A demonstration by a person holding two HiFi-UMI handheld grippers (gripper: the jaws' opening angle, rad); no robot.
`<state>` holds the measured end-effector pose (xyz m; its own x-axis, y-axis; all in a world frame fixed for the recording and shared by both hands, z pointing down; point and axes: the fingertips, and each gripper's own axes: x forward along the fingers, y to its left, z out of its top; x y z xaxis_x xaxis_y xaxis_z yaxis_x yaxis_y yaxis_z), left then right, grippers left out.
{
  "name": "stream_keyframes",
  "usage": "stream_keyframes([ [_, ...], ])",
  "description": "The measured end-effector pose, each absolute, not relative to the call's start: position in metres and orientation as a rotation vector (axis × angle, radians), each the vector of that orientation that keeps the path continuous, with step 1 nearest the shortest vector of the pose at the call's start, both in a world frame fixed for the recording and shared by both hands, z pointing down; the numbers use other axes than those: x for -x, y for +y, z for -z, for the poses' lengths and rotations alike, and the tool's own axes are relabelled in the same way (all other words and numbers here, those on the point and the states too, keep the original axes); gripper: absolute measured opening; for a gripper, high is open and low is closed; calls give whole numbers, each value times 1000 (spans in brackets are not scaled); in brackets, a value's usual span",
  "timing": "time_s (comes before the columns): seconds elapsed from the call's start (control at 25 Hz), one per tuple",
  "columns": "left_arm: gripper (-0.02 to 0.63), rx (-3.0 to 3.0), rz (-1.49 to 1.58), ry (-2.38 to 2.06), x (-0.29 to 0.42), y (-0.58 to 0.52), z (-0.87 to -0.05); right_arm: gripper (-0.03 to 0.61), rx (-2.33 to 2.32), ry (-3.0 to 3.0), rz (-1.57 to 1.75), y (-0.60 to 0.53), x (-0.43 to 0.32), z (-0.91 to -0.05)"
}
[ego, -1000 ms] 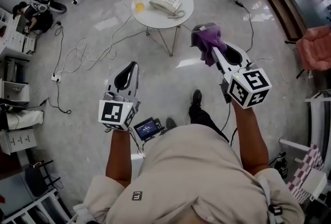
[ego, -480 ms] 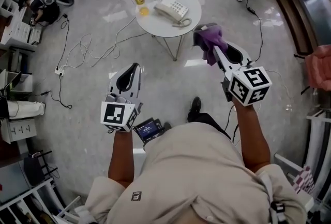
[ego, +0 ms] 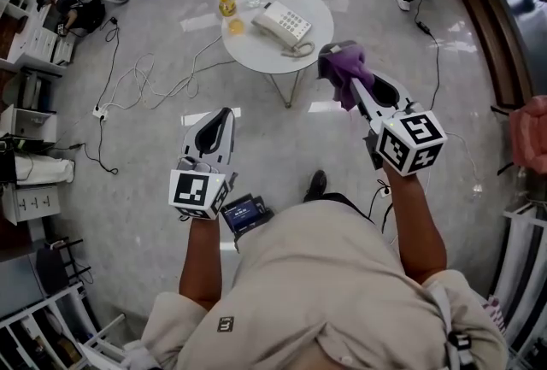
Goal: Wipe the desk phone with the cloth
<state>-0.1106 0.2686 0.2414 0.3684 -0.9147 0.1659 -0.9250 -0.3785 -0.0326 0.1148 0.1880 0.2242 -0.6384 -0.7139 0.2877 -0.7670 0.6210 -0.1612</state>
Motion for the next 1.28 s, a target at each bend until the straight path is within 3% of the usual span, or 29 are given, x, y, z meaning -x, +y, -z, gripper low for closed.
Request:
stream_keyframes([
  [0.76, 14, -2589, -264, -1483, 62, 167, -284, 67, -1375, -2565, -517, 119, -169, -266],
  [1.28, 14, -2680, -267, -1284, 105, 62, -280, 67, -1534, -2483, -515, 54, -123, -249],
])
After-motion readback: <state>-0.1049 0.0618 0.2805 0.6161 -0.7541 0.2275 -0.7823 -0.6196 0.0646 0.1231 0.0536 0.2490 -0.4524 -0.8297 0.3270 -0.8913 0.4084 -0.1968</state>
